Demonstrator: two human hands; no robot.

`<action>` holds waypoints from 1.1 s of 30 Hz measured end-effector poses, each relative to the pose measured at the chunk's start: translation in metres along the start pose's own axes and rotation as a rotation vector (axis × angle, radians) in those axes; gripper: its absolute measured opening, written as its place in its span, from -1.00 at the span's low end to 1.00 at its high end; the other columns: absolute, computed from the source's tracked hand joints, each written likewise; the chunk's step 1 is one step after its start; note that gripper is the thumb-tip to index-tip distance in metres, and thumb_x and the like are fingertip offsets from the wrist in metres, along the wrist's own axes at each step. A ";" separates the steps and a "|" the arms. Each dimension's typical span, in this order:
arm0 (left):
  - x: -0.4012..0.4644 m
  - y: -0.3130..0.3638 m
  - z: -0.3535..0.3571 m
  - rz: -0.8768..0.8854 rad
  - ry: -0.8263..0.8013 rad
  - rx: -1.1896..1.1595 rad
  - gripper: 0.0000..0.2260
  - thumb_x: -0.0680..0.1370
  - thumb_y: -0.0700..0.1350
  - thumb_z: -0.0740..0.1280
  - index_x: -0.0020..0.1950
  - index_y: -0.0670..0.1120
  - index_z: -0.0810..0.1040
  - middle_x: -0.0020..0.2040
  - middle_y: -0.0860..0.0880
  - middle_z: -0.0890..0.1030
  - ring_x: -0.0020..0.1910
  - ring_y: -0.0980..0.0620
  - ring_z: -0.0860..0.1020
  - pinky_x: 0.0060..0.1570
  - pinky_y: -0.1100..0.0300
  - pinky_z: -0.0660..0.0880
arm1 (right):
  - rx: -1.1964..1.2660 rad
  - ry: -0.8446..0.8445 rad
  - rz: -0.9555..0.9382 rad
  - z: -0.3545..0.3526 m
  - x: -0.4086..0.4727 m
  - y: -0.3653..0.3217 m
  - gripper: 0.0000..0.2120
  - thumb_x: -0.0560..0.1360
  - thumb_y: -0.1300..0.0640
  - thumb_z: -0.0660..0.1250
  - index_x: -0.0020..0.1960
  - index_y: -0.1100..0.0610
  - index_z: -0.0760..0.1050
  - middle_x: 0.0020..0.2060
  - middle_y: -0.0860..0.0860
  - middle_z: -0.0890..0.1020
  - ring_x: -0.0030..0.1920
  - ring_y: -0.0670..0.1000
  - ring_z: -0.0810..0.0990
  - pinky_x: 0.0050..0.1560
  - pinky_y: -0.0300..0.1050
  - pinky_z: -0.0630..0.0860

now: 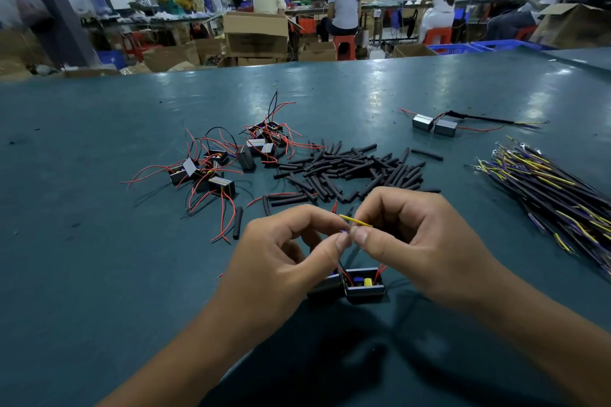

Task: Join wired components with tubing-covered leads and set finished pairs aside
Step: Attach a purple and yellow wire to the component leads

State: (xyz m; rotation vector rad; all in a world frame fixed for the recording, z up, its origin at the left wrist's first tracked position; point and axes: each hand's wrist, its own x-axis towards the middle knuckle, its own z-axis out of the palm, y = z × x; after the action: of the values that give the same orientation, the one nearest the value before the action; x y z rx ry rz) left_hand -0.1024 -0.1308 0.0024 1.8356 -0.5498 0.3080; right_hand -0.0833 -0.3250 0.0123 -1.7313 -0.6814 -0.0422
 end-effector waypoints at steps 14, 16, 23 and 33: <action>0.005 -0.003 -0.002 -0.161 0.112 -0.115 -0.89 0.30 -0.09 0.34 -0.33 -0.08 0.65 -0.41 -0.09 0.63 -0.49 0.10 0.46 -0.48 0.24 0.38 | -0.073 0.026 -0.038 -0.010 0.005 -0.002 -0.87 0.44 0.11 0.41 -0.23 0.12 0.52 -0.46 -0.05 0.46 -0.42 -0.14 0.36 -0.40 -0.31 0.32; 0.010 -0.008 -0.013 -0.208 0.180 -0.179 -0.88 0.32 -0.21 0.31 -0.34 -0.14 0.64 -0.38 -0.16 0.63 -0.48 0.04 0.45 -0.49 0.23 0.39 | -0.036 0.153 -0.057 -0.027 0.010 -0.007 -0.87 0.42 0.11 0.42 -0.24 0.13 0.52 -0.48 -0.08 0.44 -0.44 -0.15 0.33 -0.42 -0.32 0.26; 0.015 -0.010 -0.021 -0.095 0.121 0.096 -0.79 0.48 -0.02 0.33 -0.31 -0.07 0.59 -0.36 -0.03 0.63 -0.42 0.05 0.49 -0.42 0.25 0.40 | 0.067 0.050 0.060 -0.038 0.012 -0.002 -0.91 0.45 0.10 0.37 -0.20 0.09 0.59 -0.41 -0.01 0.57 -0.42 -0.16 0.44 -0.38 -0.39 0.37; 0.017 -0.017 -0.027 -0.023 0.031 0.473 -0.97 0.54 -0.03 0.38 -0.05 0.05 0.61 -0.18 0.19 0.61 -0.16 0.19 0.53 -0.17 0.46 0.33 | 0.042 -0.077 0.129 -0.031 0.012 0.003 -0.85 0.51 0.03 0.32 -0.08 0.05 0.65 -0.36 -0.01 0.59 -0.35 -0.07 0.43 -0.36 -0.33 0.37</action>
State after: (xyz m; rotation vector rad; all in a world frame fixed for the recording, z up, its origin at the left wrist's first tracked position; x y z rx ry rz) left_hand -0.0775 -0.1049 0.0050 2.2858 -0.4590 0.4813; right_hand -0.0621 -0.3480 0.0227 -1.7399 -0.6209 0.1284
